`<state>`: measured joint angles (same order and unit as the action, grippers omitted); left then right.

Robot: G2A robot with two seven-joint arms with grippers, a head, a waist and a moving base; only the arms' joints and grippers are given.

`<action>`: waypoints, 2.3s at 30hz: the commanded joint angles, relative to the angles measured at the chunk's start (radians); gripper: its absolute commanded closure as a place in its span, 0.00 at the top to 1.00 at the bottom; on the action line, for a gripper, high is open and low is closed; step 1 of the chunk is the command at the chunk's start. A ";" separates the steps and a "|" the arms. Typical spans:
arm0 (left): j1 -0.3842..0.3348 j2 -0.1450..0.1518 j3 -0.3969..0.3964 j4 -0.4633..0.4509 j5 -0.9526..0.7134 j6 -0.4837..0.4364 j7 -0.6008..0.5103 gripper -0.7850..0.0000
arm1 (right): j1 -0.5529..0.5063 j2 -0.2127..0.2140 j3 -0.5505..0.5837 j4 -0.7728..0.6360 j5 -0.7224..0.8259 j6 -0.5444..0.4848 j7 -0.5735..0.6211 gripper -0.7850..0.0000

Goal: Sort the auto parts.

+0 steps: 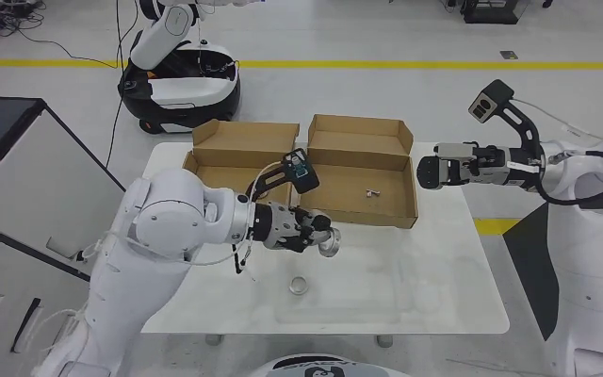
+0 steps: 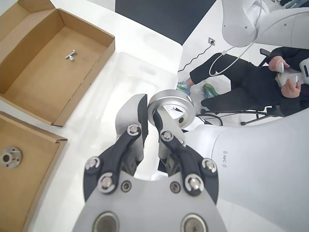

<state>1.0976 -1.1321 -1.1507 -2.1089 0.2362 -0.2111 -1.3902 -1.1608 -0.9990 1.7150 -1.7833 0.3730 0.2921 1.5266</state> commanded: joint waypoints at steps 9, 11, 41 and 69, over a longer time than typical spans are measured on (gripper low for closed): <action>-0.006 0.000 -0.072 -0.009 -0.105 0.003 0.168 0.00 | 0.000 0.000 0.000 0.000 0.000 0.000 0.000 1.00; -0.013 0.000 -0.102 -0.004 -0.171 -0.018 0.213 0.00 | 0.000 0.000 0.000 0.000 0.000 0.000 0.000 1.00; -0.006 0.004 -0.232 0.096 -0.819 -0.327 0.332 0.00 | 0.000 0.000 0.000 0.000 0.000 0.000 0.000 1.00; 0.040 -0.013 -0.238 0.177 -1.187 -0.389 0.335 0.00 | 0.000 0.000 0.000 0.000 0.000 0.000 0.000 1.00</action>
<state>1.1382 -1.1462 -1.3862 -1.9337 -0.9712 -0.6055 -1.0491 -1.1608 -0.9990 1.7150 -1.7833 0.3730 0.2921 1.5266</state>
